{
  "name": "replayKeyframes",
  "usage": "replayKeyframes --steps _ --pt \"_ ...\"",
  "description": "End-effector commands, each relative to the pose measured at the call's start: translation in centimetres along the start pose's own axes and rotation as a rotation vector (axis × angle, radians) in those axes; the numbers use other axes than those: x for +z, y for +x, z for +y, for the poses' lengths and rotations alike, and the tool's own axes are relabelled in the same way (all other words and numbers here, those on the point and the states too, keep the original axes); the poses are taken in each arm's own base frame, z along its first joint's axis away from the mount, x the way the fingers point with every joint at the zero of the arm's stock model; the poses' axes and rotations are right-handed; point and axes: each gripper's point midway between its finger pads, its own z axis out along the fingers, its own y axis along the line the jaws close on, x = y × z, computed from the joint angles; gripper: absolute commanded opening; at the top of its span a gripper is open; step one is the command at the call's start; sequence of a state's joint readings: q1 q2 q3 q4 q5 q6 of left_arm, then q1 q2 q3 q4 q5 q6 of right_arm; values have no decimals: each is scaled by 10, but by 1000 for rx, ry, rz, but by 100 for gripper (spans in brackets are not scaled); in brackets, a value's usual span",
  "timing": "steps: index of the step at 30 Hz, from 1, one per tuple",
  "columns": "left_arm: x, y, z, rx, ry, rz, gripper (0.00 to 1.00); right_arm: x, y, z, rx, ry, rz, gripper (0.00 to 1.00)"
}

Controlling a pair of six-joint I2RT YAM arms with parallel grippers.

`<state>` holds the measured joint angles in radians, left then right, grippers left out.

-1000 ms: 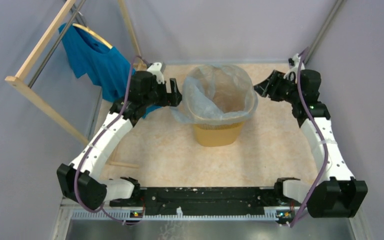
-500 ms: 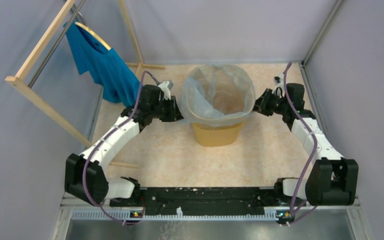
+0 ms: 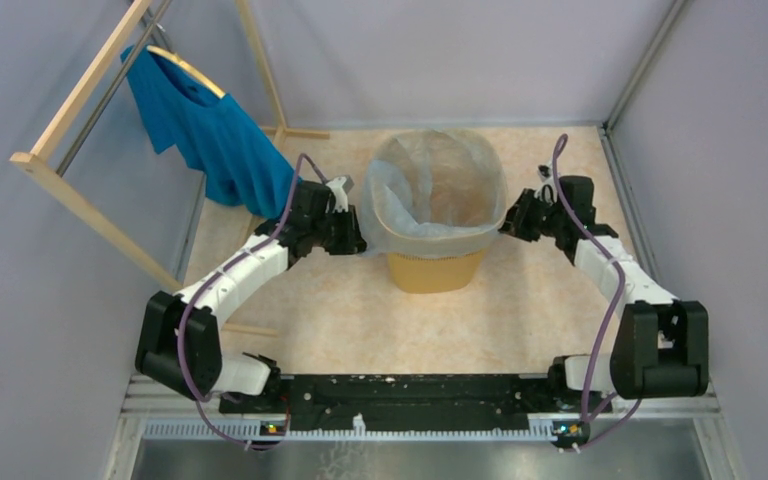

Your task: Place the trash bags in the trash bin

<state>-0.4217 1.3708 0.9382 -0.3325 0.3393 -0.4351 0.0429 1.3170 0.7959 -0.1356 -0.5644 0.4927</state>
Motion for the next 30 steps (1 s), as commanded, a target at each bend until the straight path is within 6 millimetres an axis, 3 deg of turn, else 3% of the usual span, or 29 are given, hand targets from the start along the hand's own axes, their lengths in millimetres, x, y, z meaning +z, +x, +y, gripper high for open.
replayKeyframes --steps 1,5,8,12,15,17,20,22,25,27,30 --pt "-2 -4 2 38 -11 -30 26 -16 -39 3 -90 102 -106 17" --pt "-9 -11 0 72 -15 -55 35 -48 -71 -4 -135 301 -175 36" --pt "-8 -9 6 87 -40 -54 35 -78 -106 12 -198 364 -269 52" --pt "-5 -4 0 71 2 -32 35 -118 -155 56 -270 359 -391 62" --pt "-6 -4 -2 69 10 -34 37 -137 -176 108 -359 275 -459 65" --pt "-7 -5 -3 71 14 -38 39 -129 -169 159 -501 217 -436 70" --pt "-8 -5 -5 72 25 -39 41 -112 -152 205 -615 193 -371 74" --pt "-8 -4 -6 71 29 -38 41 -85 -127 229 -675 128 -284 74" --pt "-10 -3 -6 71 32 -40 43 -43 -89 233 -765 161 -156 74" --pt "-11 -2 -6 72 29 -43 44 -11 -69 217 -809 262 -67 74" --pt "-12 -2 -5 73 25 -48 46 20 -61 191 -847 396 -33 73"
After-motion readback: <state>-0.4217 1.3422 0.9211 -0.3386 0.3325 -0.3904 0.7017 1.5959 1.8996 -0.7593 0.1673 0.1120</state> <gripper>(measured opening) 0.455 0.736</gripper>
